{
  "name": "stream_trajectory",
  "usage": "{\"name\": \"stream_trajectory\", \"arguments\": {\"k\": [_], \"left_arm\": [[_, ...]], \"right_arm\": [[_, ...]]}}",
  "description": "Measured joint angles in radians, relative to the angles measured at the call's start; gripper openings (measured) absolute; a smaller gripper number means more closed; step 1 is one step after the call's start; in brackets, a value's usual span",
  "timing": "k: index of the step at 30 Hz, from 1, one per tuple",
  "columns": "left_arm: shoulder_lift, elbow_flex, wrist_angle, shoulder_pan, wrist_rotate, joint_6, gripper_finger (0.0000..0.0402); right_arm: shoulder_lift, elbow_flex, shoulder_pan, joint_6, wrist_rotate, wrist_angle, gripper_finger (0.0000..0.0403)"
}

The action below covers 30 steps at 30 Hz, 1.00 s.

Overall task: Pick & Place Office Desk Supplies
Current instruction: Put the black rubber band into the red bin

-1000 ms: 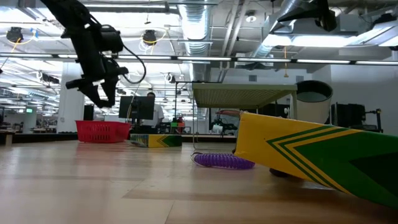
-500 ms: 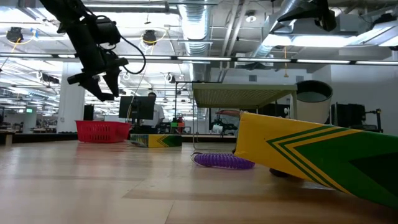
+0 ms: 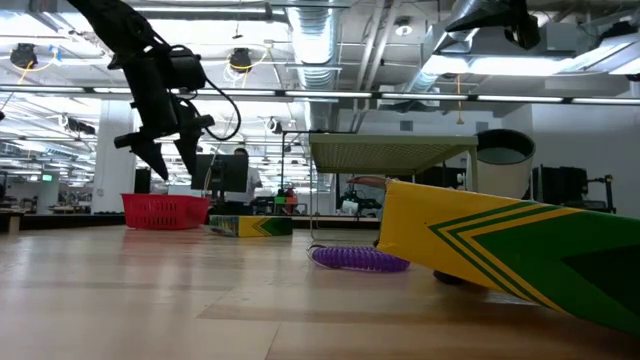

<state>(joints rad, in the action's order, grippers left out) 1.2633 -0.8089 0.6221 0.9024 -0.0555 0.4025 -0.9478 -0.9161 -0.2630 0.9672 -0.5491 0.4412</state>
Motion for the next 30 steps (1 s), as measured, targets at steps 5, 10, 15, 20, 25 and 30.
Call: {"name": "stream_trajectory", "arguments": {"k": [5, 10, 15, 20, 25, 30], "left_arm": [[-0.031, 0.000, 0.012, -0.005, 0.057, 0.006, 0.0282], [-0.116, 0.000, 0.010, -0.064, 0.301, -0.010, 0.0274], [-0.199, 0.000, -0.010, -0.220, 0.623, -0.030, 0.0260], [-0.265, 0.000, -0.150, -0.479, 0.683, 0.082, 0.0249], [-0.283, 0.000, -0.352, -0.779, 0.599, 0.108, 0.0240], [-0.220, -0.001, -0.385, -1.047, 0.431, 0.107, 0.0237]], "right_arm": [[0.000, 0.000, 0.000, 0.000, 0.002, -0.005, 0.0202], [0.000, 0.000, 0.000, -0.005, 0.005, -0.005, 0.0202], [0.000, 0.000, 0.000, -0.010, 0.011, -0.005, 0.0202], [0.000, 0.000, 0.000, -0.014, 0.039, -0.005, 0.0202], [0.000, 0.000, -0.003, -0.014, 0.057, -0.005, 0.0202], [0.000, 0.000, -0.026, -0.006, 0.058, -0.006, 0.0202]]}}
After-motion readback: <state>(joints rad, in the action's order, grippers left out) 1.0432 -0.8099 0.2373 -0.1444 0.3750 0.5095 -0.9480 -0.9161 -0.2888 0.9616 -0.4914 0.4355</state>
